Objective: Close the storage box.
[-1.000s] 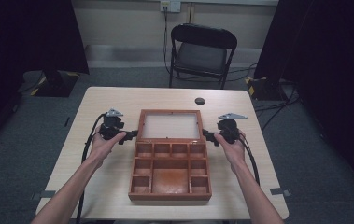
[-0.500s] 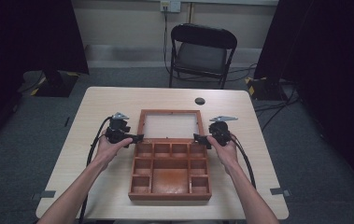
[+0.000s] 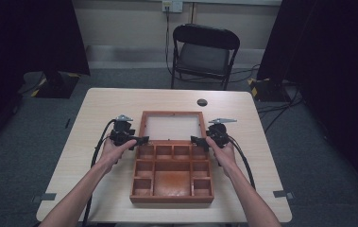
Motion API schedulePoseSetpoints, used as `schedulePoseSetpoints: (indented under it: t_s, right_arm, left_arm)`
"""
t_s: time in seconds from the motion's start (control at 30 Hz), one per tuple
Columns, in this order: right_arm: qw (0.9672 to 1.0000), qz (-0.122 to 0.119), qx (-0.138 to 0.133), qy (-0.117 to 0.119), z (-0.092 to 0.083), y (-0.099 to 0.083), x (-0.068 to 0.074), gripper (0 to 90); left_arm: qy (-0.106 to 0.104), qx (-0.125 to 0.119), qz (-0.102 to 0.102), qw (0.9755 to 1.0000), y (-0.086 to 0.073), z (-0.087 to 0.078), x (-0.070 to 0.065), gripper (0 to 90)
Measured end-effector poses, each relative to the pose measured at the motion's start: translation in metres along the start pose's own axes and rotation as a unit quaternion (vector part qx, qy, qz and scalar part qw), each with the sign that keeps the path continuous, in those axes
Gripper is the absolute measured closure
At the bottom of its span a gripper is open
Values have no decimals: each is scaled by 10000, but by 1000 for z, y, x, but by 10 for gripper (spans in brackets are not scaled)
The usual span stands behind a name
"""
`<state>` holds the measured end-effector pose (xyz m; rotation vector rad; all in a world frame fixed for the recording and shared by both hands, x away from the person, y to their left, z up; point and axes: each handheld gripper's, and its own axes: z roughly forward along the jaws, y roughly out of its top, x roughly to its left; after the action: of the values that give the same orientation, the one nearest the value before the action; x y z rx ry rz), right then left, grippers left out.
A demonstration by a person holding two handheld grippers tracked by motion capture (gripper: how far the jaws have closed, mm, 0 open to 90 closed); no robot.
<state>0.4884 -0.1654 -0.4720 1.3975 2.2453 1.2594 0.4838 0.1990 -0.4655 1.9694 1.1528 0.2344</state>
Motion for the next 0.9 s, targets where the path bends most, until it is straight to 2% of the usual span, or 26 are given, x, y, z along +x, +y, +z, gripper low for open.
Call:
schedulePoseSetpoints:
  t_s: [0.17, 0.3, 0.4, 0.47, 0.57, 0.7, 0.83, 0.9]
  right_arm:
    - [10000, 11, -9, 45, 1, 0, -1, 144]
    - [9998, 125, -23, 171, 2, -2, -6, 133]
    - [9993, 265, 24, 262, 4, -2, -9, 121]
    - [9985, 404, 43, 365, 6, -3, -12, 114]
    - [9985, 402, 47, 363, 6, -3, -12, 114]
    - [9981, 483, 62, 389, 6, -3, -12, 114]
    - [9986, 409, 36, 334, 5, -3, -11, 120]
    - [9992, 315, -17, 260, 3, -2, -10, 174]
  left_arm:
    - [-59, 55, -87, 9999, 1, 2, 3, 156]
    - [-209, 68, -191, 9996, 1, 5, 6, 148]
    - [-236, 96, -253, 9994, 2, 7, 5, 149]
    - [-252, 92, -217, 9994, 2, 7, 4, 149]
    - [-282, 87, -222, 9993, 2, 8, 5, 149]
    - [-440, 60, -362, 9984, 0, 11, 6, 148]
    - [-431, 52, -301, 9986, 2, 13, 2, 152]
    - [-366, -4, -151, 9992, 2, 13, 0, 153]
